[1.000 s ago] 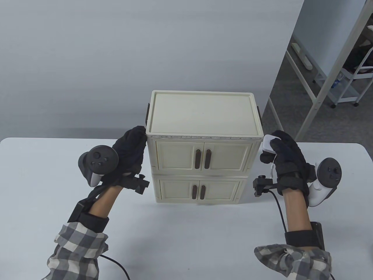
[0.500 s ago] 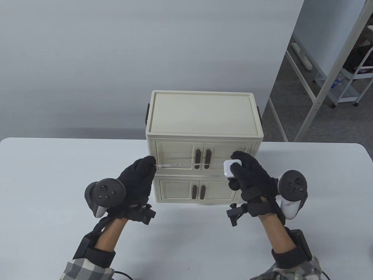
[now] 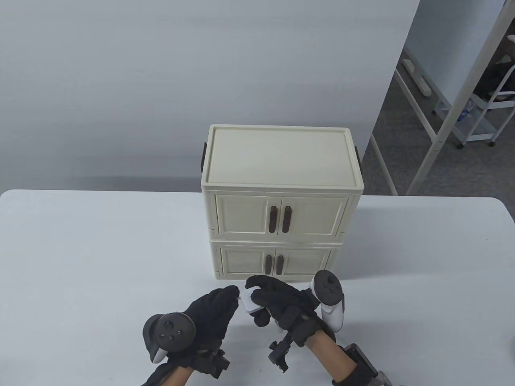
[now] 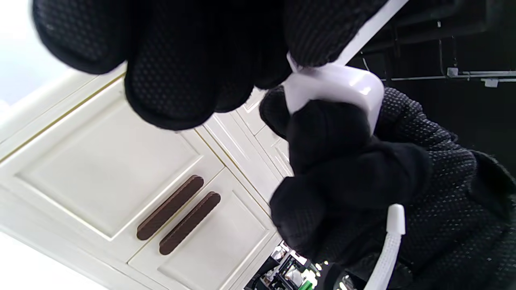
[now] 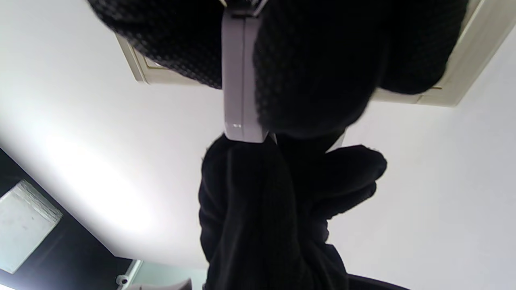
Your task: Stretch auto-lock soft tape measure across cabinet tops
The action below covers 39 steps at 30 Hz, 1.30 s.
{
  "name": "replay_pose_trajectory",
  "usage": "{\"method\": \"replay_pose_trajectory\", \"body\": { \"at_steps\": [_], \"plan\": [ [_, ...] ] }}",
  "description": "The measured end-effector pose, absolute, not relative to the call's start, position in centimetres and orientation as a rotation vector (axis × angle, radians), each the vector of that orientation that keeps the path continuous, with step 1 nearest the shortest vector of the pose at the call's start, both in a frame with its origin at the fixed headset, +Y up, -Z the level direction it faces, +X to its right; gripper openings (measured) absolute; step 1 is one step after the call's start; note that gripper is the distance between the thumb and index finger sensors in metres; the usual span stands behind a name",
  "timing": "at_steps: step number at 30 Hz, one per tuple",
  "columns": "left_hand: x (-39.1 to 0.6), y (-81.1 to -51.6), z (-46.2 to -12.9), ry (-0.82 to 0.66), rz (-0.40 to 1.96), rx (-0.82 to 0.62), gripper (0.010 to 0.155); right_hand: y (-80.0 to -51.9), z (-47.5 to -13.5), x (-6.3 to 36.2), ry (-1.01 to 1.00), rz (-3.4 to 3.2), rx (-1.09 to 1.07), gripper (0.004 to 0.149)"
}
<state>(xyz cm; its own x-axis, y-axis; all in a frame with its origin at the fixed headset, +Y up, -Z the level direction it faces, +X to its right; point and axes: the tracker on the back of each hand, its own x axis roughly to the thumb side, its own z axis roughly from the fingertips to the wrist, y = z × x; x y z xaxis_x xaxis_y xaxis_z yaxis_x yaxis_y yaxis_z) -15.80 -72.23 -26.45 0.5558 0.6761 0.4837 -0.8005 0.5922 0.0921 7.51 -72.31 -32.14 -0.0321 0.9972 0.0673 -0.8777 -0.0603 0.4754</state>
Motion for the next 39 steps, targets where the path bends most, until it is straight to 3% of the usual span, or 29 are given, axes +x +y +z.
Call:
{"method": "replay_pose_trajectory", "body": {
  "at_steps": [8, 12, 17, 20, 26, 33, 35, 39],
  "plan": [
    [-16.6, -74.9, -26.3, -0.393, 0.799, 0.269, 0.045, -75.0, -33.0, 7.8, 0.437, 1.845, 0.498, 0.054],
    [-17.6, -76.6, -26.5, -0.374, 0.708, 0.217, 0.044, -77.7, -34.8, 6.9, 0.678, 2.444, 0.612, 0.06],
    [-18.1, -77.8, -27.0, -0.369, 0.729, 0.147, 0.044, -79.9, -34.9, 6.5, 0.79, 2.469, 0.562, 0.063],
    [-18.0, -78.0, -27.3, -0.38, 0.723, 0.126, 0.044, -79.6, -34.8, 7.1, 0.728, 2.527, 0.541, 0.065],
    [-18.1, -77.6, -27.4, -0.436, 0.655, 0.145, 0.045, -76.7, -33.3, 10.0, 0.882, 2.823, 0.511, 0.07],
    [-18.4, -76.6, -27.3, -0.464, 0.664, 0.182, 0.045, -73.2, -30.4, 16.4, 0.515, 2.882, 0.353, 0.069],
    [-18.5, -76.1, -27.1, -0.464, 0.67, 0.199, 0.045, -72.4, -28.9, 18.8, 0.293, 2.775, 0.359, 0.068],
    [-18.5, -74.8, -26.2, -0.527, 0.692, 0.32, 0.046, -72.2, -25.9, 22.4, -0.178, 2.345, 0.684, 0.066]
  ]
}}
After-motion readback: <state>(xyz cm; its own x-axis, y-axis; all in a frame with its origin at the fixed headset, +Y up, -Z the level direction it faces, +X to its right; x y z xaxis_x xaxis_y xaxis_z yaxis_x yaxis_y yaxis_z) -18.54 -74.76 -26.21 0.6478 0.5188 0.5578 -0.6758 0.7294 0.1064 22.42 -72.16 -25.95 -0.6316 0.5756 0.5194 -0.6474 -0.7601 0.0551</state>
